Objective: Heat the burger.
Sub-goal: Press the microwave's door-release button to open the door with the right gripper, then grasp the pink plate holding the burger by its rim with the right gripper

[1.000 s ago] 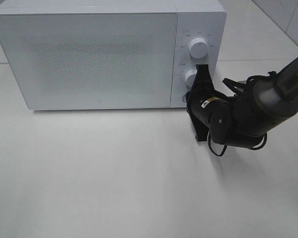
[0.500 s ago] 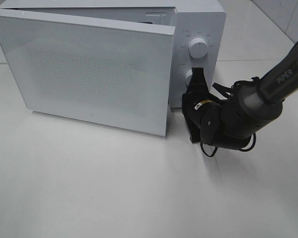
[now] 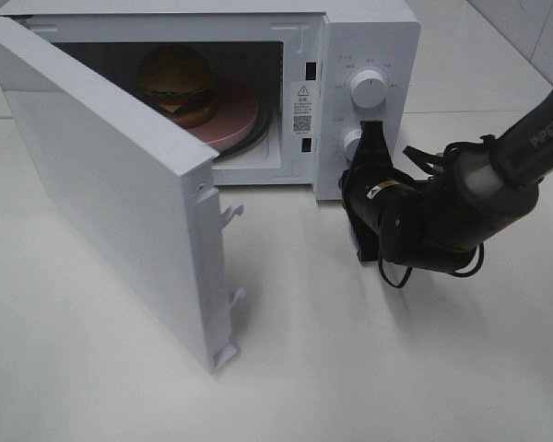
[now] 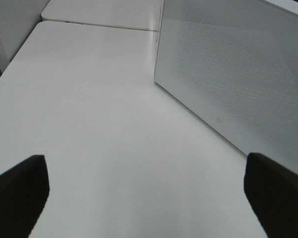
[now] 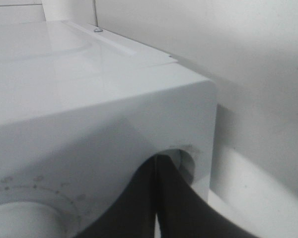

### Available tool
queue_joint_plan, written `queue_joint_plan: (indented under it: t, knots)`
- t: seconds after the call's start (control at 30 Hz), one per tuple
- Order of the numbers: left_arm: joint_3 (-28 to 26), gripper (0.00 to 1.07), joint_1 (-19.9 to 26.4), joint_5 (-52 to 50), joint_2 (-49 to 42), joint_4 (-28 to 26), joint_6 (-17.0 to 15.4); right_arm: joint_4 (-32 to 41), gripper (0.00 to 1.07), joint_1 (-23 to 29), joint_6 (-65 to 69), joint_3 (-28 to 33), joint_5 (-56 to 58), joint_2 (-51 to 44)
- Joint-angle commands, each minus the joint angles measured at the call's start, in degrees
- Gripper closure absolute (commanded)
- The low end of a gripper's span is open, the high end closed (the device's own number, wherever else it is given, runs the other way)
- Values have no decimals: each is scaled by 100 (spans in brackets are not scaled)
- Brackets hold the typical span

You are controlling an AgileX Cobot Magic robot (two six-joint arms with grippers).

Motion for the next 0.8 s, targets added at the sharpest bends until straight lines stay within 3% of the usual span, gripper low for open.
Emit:
queue_joint_plan:
  t: [0.03, 0.6, 0.8]
  knots:
    - [17, 7, 11, -40, -29, 6, -11, -332, 107, -6, 132, 103, -413, -321]
    - [17, 7, 11, -40, -29, 6, -11, -1008, 107, 109, -269, 1180, 831, -1593]
    - [17, 7, 11, -40, -29, 6, -11, -2097, 107, 109, -1530, 1192, 1942, -2338]
